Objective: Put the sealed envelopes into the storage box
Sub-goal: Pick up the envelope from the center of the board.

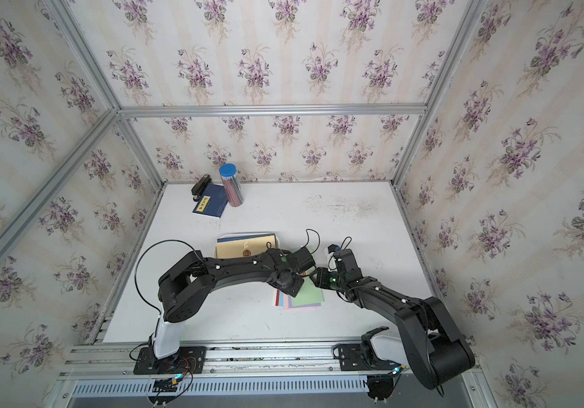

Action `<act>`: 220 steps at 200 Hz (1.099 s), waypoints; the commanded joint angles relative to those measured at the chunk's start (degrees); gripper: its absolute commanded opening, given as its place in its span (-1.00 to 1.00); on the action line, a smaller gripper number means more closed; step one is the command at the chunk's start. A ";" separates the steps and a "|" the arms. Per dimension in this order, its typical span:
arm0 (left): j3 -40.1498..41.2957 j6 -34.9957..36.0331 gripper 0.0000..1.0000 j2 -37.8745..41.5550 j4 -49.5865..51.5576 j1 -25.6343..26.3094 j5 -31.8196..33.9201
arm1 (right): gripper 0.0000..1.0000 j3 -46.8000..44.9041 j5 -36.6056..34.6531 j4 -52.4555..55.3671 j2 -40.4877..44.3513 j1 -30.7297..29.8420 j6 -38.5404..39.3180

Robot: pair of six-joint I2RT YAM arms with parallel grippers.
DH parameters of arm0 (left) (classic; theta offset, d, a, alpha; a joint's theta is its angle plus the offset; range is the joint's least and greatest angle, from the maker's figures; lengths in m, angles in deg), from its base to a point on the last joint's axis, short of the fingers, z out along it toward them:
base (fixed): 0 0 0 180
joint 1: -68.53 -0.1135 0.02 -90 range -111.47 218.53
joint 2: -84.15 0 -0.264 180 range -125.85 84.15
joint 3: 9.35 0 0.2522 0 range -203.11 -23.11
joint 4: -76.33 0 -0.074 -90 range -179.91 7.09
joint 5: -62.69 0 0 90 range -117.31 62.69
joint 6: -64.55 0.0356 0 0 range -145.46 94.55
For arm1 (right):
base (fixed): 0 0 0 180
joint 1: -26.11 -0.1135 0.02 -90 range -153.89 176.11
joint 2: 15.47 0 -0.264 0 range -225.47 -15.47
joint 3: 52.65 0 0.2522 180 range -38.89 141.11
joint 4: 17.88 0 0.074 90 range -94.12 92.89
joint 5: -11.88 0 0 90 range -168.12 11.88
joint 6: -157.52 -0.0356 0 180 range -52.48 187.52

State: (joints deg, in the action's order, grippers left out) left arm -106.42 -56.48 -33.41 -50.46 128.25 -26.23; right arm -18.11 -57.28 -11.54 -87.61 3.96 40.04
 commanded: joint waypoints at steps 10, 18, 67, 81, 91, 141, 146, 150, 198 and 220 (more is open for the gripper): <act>-0.21 0.37 -1.00 -0.81 -0.37 0.00 -0.29 | -0.13 1.00 2.38 0.21 0.50 -0.07 -0.60; -0.33 0.42 -1.00 -0.76 -0.37 -0.04 -0.29 | -0.13 1.17 2.71 0.47 0.59 -0.08 -0.74; -0.36 0.62 -1.00 -0.74 -0.41 -0.04 -0.20 | -0.20 2.29 3.45 1.62 2.26 -0.08 -1.65; -0.36 0.62 -1.00 -0.72 -0.42 0.00 -0.20 | -0.24 1.95 4.83 0.85 2.78 -0.08 -2.44; -0.35 0.62 -1.00 -0.67 -0.50 0.00 -0.19 | -0.27 1.35 6.03 -0.24 3.05 -0.08 -3.24; 0.13 0.62 -1.00 0.15 -0.97 -0.03 -0.23 | -0.44 -0.55 9.46 -3.47 2.80 -0.07 -5.35; 0.11 0.55 -1.00 0.16 -0.98 -0.01 -0.12 | -0.44 -0.49 9.59 -3.40 2.79 -0.07 -5.54; 0.12 0.55 -1.00 0.14 -1.00 -0.04 -0.12 | -0.45 -0.47 9.80 -3.37 2.71 -0.08 -5.71; 0.59 0.65 -1.00 0.97 -1.29 0.00 -0.12 | -0.76 -0.31 9.30 -3.52 4.34 0.05 -5.99; 1.16 0.79 -1.00 3.83 -1.95 0.25 0.47 | -0.97 0.46 7.14 -0.73 6.94 0.00 -3.15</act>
State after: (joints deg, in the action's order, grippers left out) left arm -105.79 -56.24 -32.58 -51.12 128.25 -26.23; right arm -18.60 -48.29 -13.26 -82.89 4.00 34.14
